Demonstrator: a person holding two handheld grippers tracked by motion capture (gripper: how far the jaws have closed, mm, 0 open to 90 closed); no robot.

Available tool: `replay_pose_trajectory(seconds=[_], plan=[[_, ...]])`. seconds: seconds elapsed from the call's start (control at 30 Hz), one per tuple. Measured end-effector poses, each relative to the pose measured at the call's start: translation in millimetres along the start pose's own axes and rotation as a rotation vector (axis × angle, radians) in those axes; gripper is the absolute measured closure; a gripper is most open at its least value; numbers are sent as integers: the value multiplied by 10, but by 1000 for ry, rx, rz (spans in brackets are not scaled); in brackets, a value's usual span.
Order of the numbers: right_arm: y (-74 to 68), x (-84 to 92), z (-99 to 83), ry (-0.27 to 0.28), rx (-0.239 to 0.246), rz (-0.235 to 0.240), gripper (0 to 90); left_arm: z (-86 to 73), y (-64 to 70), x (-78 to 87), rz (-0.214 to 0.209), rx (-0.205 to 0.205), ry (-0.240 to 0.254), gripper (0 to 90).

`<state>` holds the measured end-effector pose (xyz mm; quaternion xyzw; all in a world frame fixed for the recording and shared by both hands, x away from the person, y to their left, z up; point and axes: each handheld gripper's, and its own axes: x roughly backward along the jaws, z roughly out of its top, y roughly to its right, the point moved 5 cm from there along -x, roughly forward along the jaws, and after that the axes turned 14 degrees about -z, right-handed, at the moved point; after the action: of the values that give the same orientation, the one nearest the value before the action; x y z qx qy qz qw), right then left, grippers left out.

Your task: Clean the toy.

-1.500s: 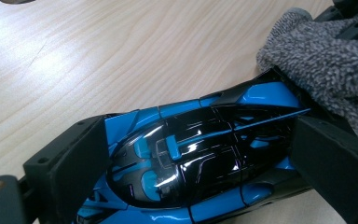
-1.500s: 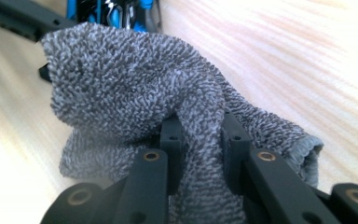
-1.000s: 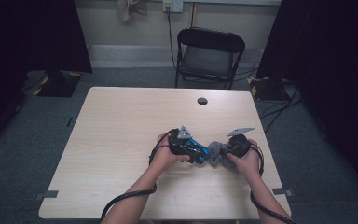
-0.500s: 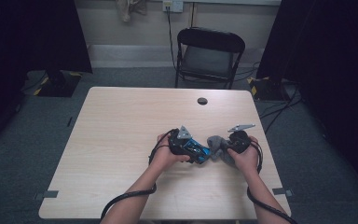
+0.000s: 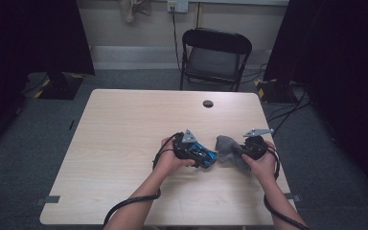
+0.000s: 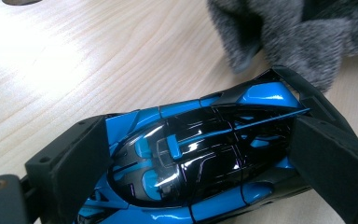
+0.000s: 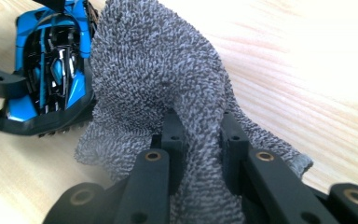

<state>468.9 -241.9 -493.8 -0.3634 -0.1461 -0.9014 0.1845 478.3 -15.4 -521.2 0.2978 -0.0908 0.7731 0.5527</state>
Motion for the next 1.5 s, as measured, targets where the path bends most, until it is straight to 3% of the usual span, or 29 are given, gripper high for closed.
replay_pose_trajectory(seconds=[0.3, 0.77, 1.1, 1.33, 1.5], plan=[[-7, 218, -61, 30, 17, 27, 771, 17, -8, 1, -3, 2, -19, 54], [-189, 443, -189, 44, 69, 103, 770, 31, -17, 6, -9, 6, -35, 62], [-440, 531, -328, 39, 130, 172, 769, 26, -16, 8, -7, 6, -30, 62], [-733, 554, -408, 36, 187, 246, 769, 26, -12, 7, -7, 8, -31, 62], [-868, 462, -422, 4, 223, 266, 768, 27, -7, 4, -7, 7, -29, 62]])
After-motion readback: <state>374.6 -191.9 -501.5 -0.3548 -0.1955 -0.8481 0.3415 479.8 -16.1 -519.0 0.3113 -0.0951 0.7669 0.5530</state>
